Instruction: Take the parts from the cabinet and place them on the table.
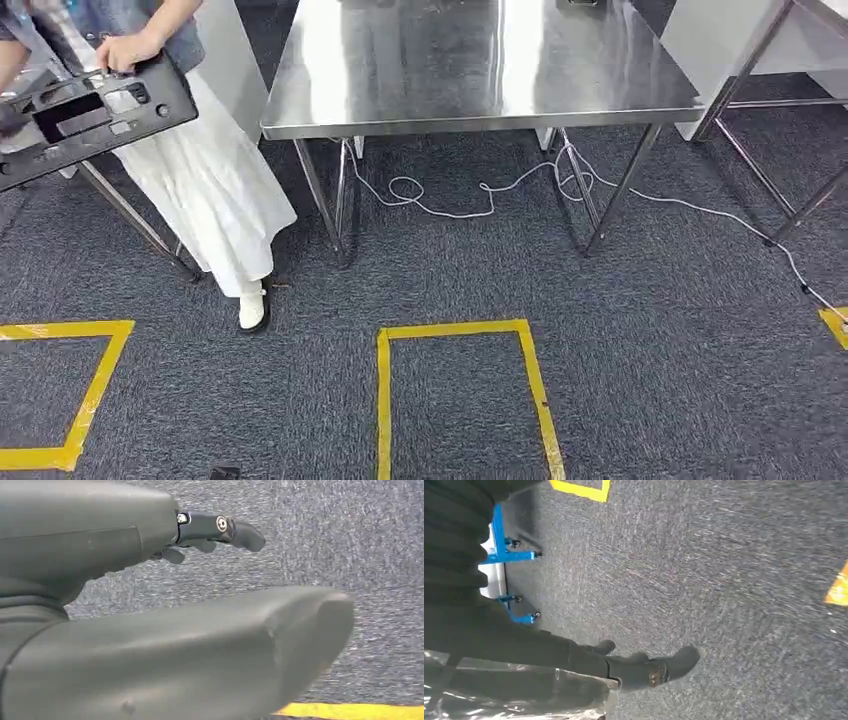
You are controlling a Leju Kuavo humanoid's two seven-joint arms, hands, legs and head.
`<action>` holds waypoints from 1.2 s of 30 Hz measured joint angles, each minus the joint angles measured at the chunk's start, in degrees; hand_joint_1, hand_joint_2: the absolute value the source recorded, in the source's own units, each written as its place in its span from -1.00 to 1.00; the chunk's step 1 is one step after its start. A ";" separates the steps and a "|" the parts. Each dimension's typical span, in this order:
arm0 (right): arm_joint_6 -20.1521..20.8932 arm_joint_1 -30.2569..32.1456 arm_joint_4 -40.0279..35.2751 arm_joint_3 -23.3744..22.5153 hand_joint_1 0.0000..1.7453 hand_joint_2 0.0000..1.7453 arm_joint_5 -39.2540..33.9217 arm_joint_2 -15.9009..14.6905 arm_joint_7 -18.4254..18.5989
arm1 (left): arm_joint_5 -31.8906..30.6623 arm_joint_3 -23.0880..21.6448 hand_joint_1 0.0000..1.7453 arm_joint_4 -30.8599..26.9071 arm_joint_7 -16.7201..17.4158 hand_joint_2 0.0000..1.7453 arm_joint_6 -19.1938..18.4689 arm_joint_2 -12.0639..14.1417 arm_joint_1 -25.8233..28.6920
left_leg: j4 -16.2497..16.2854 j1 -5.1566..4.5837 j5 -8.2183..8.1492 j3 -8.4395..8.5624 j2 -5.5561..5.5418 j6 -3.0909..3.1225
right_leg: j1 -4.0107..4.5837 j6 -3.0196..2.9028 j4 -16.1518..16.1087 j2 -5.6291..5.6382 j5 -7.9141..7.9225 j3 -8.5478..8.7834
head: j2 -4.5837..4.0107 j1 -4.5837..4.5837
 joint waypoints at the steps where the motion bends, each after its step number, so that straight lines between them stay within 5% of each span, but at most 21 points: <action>1: 0.11 0.03 0.00 -0.02 -1.00 1.00 -0.04 0.00 0.00 | -0.09 0.00 -1.00 0.00 0.00 -1.00 0.00 0.00 0.00 | 1.59 0.07 0.25 0.57 0.00 0.02 | 0.04 0.13 0.13 0.00 0.66 -0.62 | 0.00 -0.09; 4: 0.20 0.05 0.00 -0.18 -1.00 1.00 -0.24 0.00 0.00 | -0.31 0.02 -1.00 0.00 -0.02 -1.00 -0.02 -0.02 -0.02 | -6.23 0.03 5.39 8.75 -0.08 0.87 | 0.11 0.64 0.39 0.16 2.59 -3.11 | 0.00 -0.04; 6: 0.20 -0.13 0.02 -0.39 -1.00 1.00 -0.31 0.29 0.00 | -0.35 0.00 -1.00 -0.09 -0.02 -1.00 -0.02 0.18 -0.35 | -16.61 -0.40 2.22 15.43 -0.81 2.13 | -0.20 1.24 0.24 0.21 3.93 -3.86 | 0.00 -0.11; 7: 0.20 -0.14 0.02 -0.44 -1.00 1.00 -0.31 0.39 0.00 | -0.44 0.00 -1.00 -0.07 -0.04 -1.00 -0.02 0.11 -0.41 | -17.31 -0.73 2.29 15.82 -0.56 1.87 | -0.42 1.74 -0.15 0.11 4.34 -3.80 | 0.00 0.09; 10: 0.20 -0.02 0.02 -0.79 -1.00 1.00 -0.39 0.52 0.07 | -0.61 0.00 -1.00 -0.07 -0.02 -1.00 0.00 0.20 -0.48 | -18.51 -1.83 4.57 14.59 -0.52 3.23 | -0.52 3.31 -1.77 0.11 6.46 -3.59 | 0.00 -0.55; 11: 0.22 -0.07 0.07 -0.90 -1.00 1.00 -0.48 0.57 0.13 | -0.70 0.00 -1.00 -0.07 0.02 -1.00 0.00 0.00 -0.61 | -20.07 -0.90 6.46 14.71 -0.34 3.68 | -0.22 2.99 -0.89 0.17 5.81 -3.94 | 0.00 -0.35; 12: 0.22 0.05 0.09 -0.92 -1.00 1.00 -0.48 0.50 0.15 | -0.77 -0.02 -1.00 -0.07 0.02 -1.00 0.00 -0.13 -0.76 | -20.50 -1.22 7.32 13.69 -0.41 4.53 | -0.06 1.98 1.15 0.26 2.39 -5.19 | 0.00 -0.42; 14: 0.24 0.04 0.09 -0.96 -1.00 1.00 -0.52 0.37 0.18 | -0.83 -0.02 -1.00 -0.04 0.04 -1.00 -0.02 -0.20 -0.81 | -20.46 -1.35 8.98 11.75 -0.25 4.52 | -0.05 0.60 8.75 0.32 -4.37 -7.71 | 0.00 -0.02; 15: 0.24 0.03 0.09 -1.03 -1.00 1.00 -0.55 0.22 0.17 | -0.85 -0.02 -1.00 -0.04 0.04 -1.00 -0.02 -0.22 -0.76 | -20.36 -1.45 9.80 10.66 -0.20 4.49 | -0.05 0.76 12.96 0.32 -6.19 -8.47 | 0.00 -0.11; 17: 0.24 0.03 0.09 -1.11 -1.00 1.00 -0.55 0.09 0.20 | -0.85 -0.02 -1.00 -0.04 0.04 -1.00 -0.02 -0.33 -0.76 | -20.21 -1.48 11.68 8.62 -0.06 4.06 | -0.11 2.52 17.24 0.32 -4.61 -7.92 | 0.00 0.02; 19: 0.24 -0.06 0.09 -1.25 -1.00 1.00 -0.55 -0.02 0.22 | -0.85 -0.02 -1.00 -0.02 0.04 -1.00 -0.04 -0.44 -0.76 | -19.45 -1.40 13.22 5.94 0.00 3.43 | -0.21 4.27 12.71 0.31 -0.51 -3.07 | 0.00 0.11; 20: 0.24 -0.18 0.09 -1.27 -1.00 1.00 -0.55 -0.07 0.22 | -0.85 -0.02 -1.00 -0.02 0.04 -1.00 -0.04 -0.46 -0.78 | -18.69 -1.41 13.72 4.79 0.00 3.05 | -0.37 4.27 7.87 0.28 -0.46 0.74 | 0.00 0.15; 22: 0.24 -0.51 0.02 -1.27 -1.00 1.00 -0.55 -0.20 0.22 | -0.85 -0.02 -1.00 -0.04 0.04 -1.00 -0.02 -0.48 -0.84 | -16.90 -1.92 14.25 2.95 0.20 2.47 | 0.47 3.18 -2.93 0.57 -4.64 7.84 | 0.00 0.22; 25: 0.24 -0.16 0.09 -1.36 -1.00 1.00 -0.55 0.02 0.22 | -0.85 -0.02 -1.00 0.00 0.04 -1.00 -0.02 -0.44 -0.55 | -16.84 -1.52 16.14 2.38 0.19 2.24 | 0.07 1.69 -1.83 0.35 -3.86 5.81 | 0.00 -0.15; 26: 0.24 0.02 0.15 -1.38 -1.00 1.00 -0.55 0.13 0.24 | -0.85 -0.02 -1.00 0.00 0.04 -1.00 -0.02 -0.33 -0.32 | -16.60 -1.05 15.62 2.08 -0.04 1.82 | -0.42 0.89 -1.84 0.08 -3.22 5.37 | 0.00 -0.02; 28: 0.24 0.07 0.15 -1.40 -1.00 1.00 -0.48 0.07 0.28 | -0.79 0.00 -1.00 0.02 0.02 -1.00 -0.09 -0.44 0.07 | -11.35 -0.63 7.83 0.62 -0.33 0.83 | -0.25 -0.33 -1.83 -0.05 -1.84 4.03 | 0.00 -0.31; 30: 0.26 0.07 0.15 -1.40 -1.00 1.00 -0.46 0.09 0.28 | -0.79 -0.02 -1.00 0.02 0.02 -1.00 -0.17 -0.44 0.07 | -2.11 -0.08 1.68 -0.97 -0.32 0.05 | -0.16 -0.32 -1.75 -0.09 -0.52 2.46 | 0.00 -0.29; 31: 0.26 0.11 0.15 -1.40 -1.00 1.00 -0.46 0.09 0.28 | -0.79 -0.02 -1.00 0.04 0.02 -1.00 -0.17 -0.44 0.06 | 1.06 0.11 0.93 -1.03 -0.32 -0.16 | -0.15 -0.14 -1.61 -0.09 0.08 2.12 | 0.00 -0.24; 33: 0.26 0.19 0.15 -1.40 -1.00 1.00 -0.46 0.09 0.28 | -0.77 -0.02 -1.00 0.02 0.02 -1.00 -0.17 -0.44 0.06 | 0.47 0.51 3.75 2.04 -0.31 -0.33 | -0.30 0.30 -1.20 -0.04 1.24 0.35 | 0.00 -0.33; 35: 0.26 0.19 0.15 -1.40 -1.00 1.00 -0.48 0.09 0.28 | -0.74 0.00 -1.00 0.02 0.00 -1.00 -0.17 -0.44 -0.01 | -8.83 0.61 6.27 9.61 -0.35 0.06 | -0.45 0.91 -0.77 0.11 1.93 -0.91 | 0.00 -0.35; 36: 0.26 0.13 0.15 -1.40 -1.00 1.00 -0.46 0.11 0.28 | -0.76 0.00 -1.00 0.00 -0.02 -1.00 -0.17 -0.35 -0.14 | -14.11 0.57 5.07 13.12 -0.64 0.43 | -0.54 1.16 -0.77 0.09 2.34 -1.05 | 0.00 -0.37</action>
